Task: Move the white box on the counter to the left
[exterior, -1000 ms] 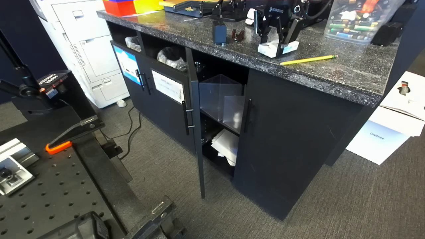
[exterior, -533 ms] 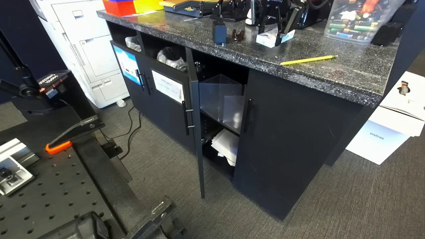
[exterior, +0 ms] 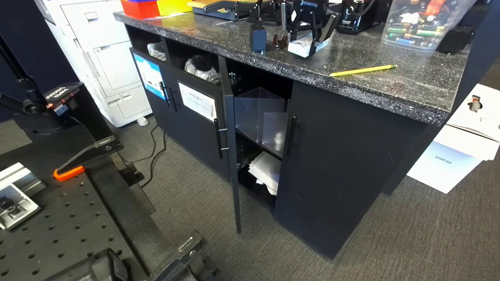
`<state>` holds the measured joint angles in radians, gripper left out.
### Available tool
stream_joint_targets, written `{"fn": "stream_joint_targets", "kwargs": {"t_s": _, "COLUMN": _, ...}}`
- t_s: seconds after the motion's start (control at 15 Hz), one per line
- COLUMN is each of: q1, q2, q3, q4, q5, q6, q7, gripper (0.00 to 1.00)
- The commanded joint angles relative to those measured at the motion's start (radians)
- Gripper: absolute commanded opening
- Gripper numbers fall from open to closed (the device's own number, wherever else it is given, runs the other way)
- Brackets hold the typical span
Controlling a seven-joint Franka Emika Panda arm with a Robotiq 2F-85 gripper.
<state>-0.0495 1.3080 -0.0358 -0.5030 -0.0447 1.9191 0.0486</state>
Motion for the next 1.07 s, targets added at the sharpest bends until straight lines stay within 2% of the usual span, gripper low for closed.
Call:
{"fn": "stream_joint_targets", "kwargs": {"t_s": 0.0, "q1": -0.014, "q2": 0.023, "q3": -0.019, "q4": 0.035, "q5": -0.006, "q6": 0.003, "q7": 0.032, "gripper": 0.34}}
{"fn": "stream_joint_targets", "kwargs": {"t_s": 0.53, "q1": -0.038, "q2": 0.039, "q3": -0.003, "q4": 0.035, "q5": 0.006, "q6": 0.004, "q7": 0.013, "gripper": 0.34}}
{"fn": "stream_joint_targets", "kwargs": {"t_s": 0.6, "q1": -0.038, "q2": 0.036, "q3": -0.002, "q4": 0.035, "q5": 0.006, "q6": 0.002, "q7": 0.013, "gripper": 0.84}}
{"fn": "stream_joint_targets", "kwargs": {"t_s": 0.67, "q1": -0.037, "q2": 0.033, "q3": -0.005, "q4": 0.036, "q5": 0.003, "q6": -0.001, "q7": 0.015, "gripper": 0.86}}
{"fn": "stream_joint_targets", "kwargs": {"t_s": 0.8, "q1": -0.028, "q2": 0.017, "q3": -0.020, "q4": 0.035, "q5": -0.014, "q6": -0.021, "q7": 0.014, "gripper": 0.98}}
{"fn": "stream_joint_targets", "kwargs": {"t_s": 0.87, "q1": -0.025, "q2": 0.005, "q3": -0.028, "q4": 0.036, "q5": -0.022, "q6": -0.031, "q7": 0.013, "gripper": 1.00}}
{"fn": "stream_joint_targets", "kwargs": {"t_s": 0.93, "q1": -0.019, "q2": 0.035, "q3": -0.047, "q4": 0.123, "q5": -0.033, "q6": -0.100, "q7": 0.017, "gripper": 1.00}}
{"fn": "stream_joint_targets", "kwargs": {"t_s": 1.0, "q1": -0.010, "q2": 0.019, "q3": -0.067, "q4": 0.132, "q5": -0.052, "q6": -0.138, "q7": 0.024, "gripper": 1.00}}
